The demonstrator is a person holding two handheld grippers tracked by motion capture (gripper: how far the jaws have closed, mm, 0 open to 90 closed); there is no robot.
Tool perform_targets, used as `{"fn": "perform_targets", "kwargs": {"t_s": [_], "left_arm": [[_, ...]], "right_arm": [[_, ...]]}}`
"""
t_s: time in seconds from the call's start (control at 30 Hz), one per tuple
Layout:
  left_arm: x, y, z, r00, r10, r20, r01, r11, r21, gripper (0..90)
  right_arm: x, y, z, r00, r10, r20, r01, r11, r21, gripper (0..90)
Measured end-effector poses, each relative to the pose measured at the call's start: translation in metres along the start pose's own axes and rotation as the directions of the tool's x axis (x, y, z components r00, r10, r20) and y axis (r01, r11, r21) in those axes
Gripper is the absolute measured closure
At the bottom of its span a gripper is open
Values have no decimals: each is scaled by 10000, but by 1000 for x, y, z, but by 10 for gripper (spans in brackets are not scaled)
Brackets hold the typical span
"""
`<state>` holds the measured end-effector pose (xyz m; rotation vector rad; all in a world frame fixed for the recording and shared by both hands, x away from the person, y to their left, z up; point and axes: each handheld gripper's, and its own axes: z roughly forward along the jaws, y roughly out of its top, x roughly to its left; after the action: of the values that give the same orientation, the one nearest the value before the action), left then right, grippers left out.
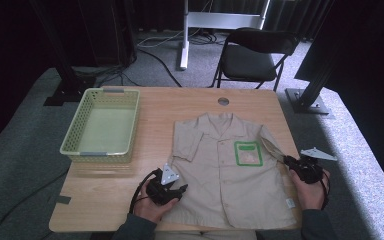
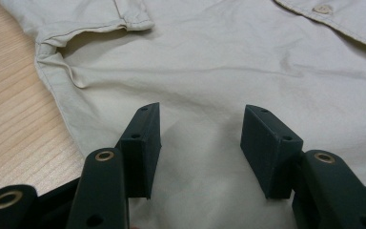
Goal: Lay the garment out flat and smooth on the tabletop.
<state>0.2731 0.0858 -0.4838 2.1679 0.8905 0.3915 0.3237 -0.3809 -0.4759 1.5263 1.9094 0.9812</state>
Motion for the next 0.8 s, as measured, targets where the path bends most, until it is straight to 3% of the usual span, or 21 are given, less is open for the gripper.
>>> {"fn": "perform_targets", "kwargs": {"t_s": [0.8], "left_arm": [[0, 0, 0, 10000, -11, 2, 11, 10000, 2, 491]], "right_arm": [[-8, -5, -3, 9992, 326, 248, -326, 9995, -12, 838]]}}
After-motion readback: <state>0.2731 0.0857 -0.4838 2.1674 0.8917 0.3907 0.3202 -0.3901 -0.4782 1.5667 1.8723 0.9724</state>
